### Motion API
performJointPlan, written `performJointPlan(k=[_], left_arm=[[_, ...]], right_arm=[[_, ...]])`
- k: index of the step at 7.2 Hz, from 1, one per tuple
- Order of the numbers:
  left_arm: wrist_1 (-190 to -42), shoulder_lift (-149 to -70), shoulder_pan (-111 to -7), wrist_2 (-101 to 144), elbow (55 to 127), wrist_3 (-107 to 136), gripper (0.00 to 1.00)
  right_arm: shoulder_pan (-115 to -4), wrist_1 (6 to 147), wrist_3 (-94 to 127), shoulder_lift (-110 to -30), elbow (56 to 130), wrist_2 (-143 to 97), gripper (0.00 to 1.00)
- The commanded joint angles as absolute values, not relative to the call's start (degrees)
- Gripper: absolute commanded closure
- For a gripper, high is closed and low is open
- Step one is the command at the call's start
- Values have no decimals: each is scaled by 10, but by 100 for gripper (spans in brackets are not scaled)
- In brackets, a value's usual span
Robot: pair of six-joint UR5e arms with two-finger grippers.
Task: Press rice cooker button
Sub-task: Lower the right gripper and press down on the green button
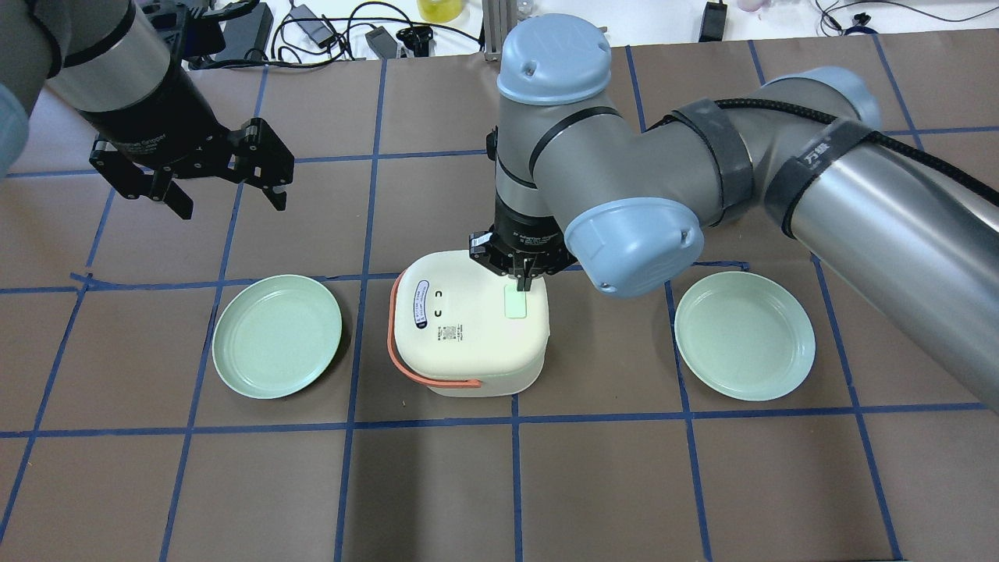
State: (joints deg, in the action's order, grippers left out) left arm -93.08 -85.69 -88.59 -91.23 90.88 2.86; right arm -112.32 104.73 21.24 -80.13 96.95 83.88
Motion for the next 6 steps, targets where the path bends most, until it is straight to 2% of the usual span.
performJointPlan(k=[1, 4, 5, 6], left_arm=[[-931, -857, -886, -912, 909, 28, 0], [-931, -857, -886, -912, 909, 28, 0], [-931, -857, -886, -912, 909, 28, 0], [-931, -857, -886, -912, 909, 28, 0]], right_arm=[[-1125, 1046, 212, -799, 976, 836, 85], [-1125, 1047, 212, -797, 976, 842, 84], [-1125, 1042, 214, -801, 964, 845, 69], [-1123, 1035, 216, -817, 945, 845, 31]])
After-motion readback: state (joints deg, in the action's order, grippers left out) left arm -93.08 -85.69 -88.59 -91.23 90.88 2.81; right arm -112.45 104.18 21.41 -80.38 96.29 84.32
